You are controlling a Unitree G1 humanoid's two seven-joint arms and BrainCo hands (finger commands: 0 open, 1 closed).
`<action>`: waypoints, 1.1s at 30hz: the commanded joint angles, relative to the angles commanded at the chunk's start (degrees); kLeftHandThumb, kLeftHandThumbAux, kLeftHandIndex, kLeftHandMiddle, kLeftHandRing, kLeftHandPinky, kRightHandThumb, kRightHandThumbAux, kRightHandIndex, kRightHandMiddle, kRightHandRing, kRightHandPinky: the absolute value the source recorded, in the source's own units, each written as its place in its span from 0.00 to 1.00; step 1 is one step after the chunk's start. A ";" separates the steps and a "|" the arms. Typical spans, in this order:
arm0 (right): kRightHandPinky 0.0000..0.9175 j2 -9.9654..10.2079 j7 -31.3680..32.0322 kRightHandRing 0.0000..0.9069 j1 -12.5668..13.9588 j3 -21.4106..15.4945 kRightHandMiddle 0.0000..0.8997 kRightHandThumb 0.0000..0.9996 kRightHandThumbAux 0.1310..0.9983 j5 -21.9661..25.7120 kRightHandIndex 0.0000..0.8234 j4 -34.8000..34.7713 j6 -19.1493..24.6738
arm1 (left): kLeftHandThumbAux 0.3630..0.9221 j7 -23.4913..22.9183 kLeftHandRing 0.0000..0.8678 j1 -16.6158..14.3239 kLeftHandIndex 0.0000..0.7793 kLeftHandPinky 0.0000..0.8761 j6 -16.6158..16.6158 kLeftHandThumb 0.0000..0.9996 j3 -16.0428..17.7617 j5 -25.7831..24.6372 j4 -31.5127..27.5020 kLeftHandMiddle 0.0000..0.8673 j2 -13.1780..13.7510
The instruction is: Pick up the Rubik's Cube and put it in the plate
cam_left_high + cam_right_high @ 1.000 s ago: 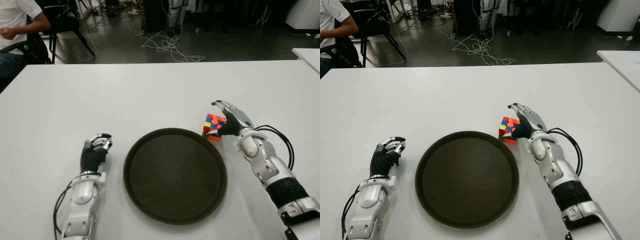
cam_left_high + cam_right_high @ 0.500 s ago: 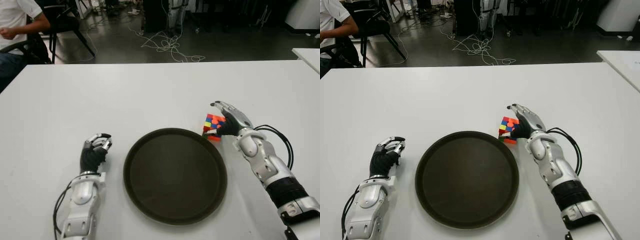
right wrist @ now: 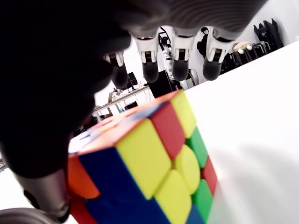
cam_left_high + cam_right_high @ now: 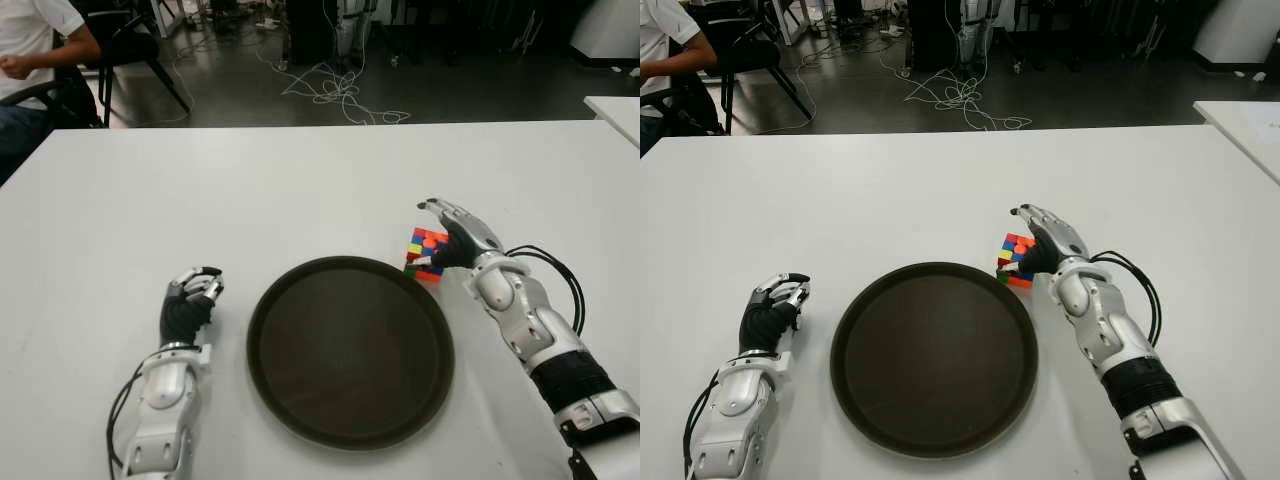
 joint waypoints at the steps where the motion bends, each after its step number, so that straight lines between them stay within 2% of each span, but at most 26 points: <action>1: 0.00 0.05 -0.03 0.00 -0.09 0.09 0.00 0.00 0.71 -0.08 0.00 0.10 -0.04 | 0.61 0.06 0.95 0.01 0.57 0.93 0.01 0.71 -0.04 0.12 0.01 0.94 0.02; 17: 0.00 0.69 -0.41 0.00 -0.63 0.65 0.00 0.00 0.71 -0.08 0.00 0.28 -0.75 | 0.61 -0.08 0.94 0.03 0.57 0.93 0.30 0.71 -0.29 0.54 0.06 0.93 0.29; 33: 0.00 1.23 -0.37 0.00 -0.68 0.81 0.00 0.00 0.71 0.39 0.00 0.17 -0.36 | 0.61 -0.36 0.95 0.26 0.57 0.93 -1.22 0.71 -0.53 0.72 0.34 0.93 0.60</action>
